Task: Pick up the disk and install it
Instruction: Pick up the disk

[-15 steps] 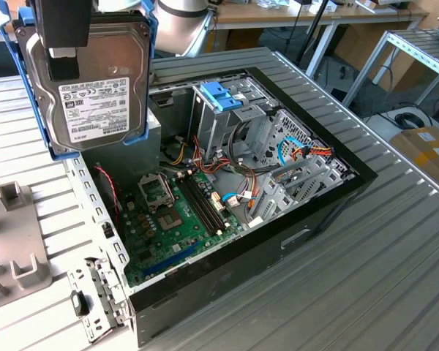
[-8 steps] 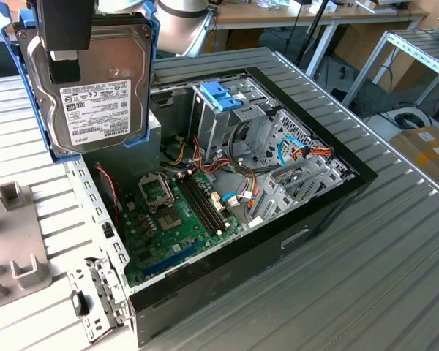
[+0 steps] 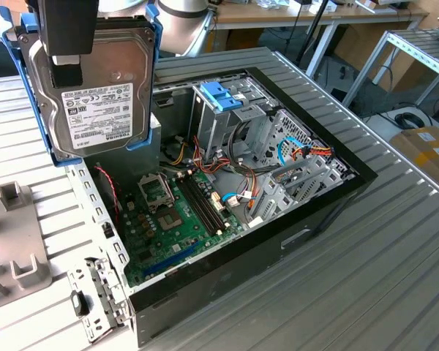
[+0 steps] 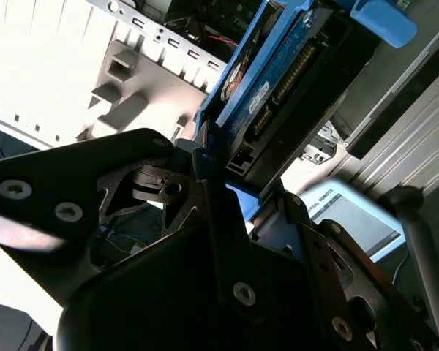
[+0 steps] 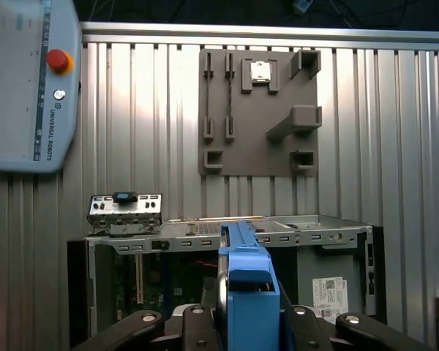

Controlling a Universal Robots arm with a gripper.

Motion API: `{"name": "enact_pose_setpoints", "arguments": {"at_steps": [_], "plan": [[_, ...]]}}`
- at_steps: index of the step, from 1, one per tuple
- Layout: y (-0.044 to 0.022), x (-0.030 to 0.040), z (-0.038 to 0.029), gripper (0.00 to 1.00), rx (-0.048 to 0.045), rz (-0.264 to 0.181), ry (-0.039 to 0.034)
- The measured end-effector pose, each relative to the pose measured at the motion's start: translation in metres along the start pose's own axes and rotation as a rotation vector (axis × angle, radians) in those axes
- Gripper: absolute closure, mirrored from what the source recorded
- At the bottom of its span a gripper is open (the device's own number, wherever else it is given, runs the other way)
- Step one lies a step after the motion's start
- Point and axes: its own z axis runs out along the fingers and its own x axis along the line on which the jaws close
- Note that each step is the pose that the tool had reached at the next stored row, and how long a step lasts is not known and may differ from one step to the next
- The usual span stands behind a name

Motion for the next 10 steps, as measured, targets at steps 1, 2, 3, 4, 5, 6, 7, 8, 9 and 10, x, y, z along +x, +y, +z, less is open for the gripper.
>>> {"name": "enact_pose_setpoints", "arguments": {"at_steps": [1, 2, 3, 4, 5, 6, 7, 8, 9, 10], "plan": [[0.0000, 0.0009, -0.0001, 0.63, 0.0000, 0.000, 0.0000], [0.0000, 0.0017, -0.0001, 0.63, 0.0000, 0.000, 0.0000], [0.0000, 0.0025, -0.0002, 0.63, 0.0000, 0.000, 0.0000], [0.0000, 0.0030, -0.0002, 0.63, 0.0000, 0.000, 0.0000], [0.0000, 0.0035, -0.0003, 0.63, 0.0000, 0.000, 0.0000], [-0.0001, 0.0040, -0.0003, 0.63, 0.0000, 0.000, 0.0000], [-0.0001, 0.0045, -0.0003, 0.63, 0.0000, 0.000, -0.0001], [-0.0001, 0.0052, -0.0004, 0.63, 0.0000, 0.000, 0.0000], [-0.0001, 0.0058, -0.0004, 0.63, 0.0000, 0.000, 0.0000], [-0.0001, 0.0063, -0.0005, 0.63, 0.0000, 0.000, 0.0000]]}}
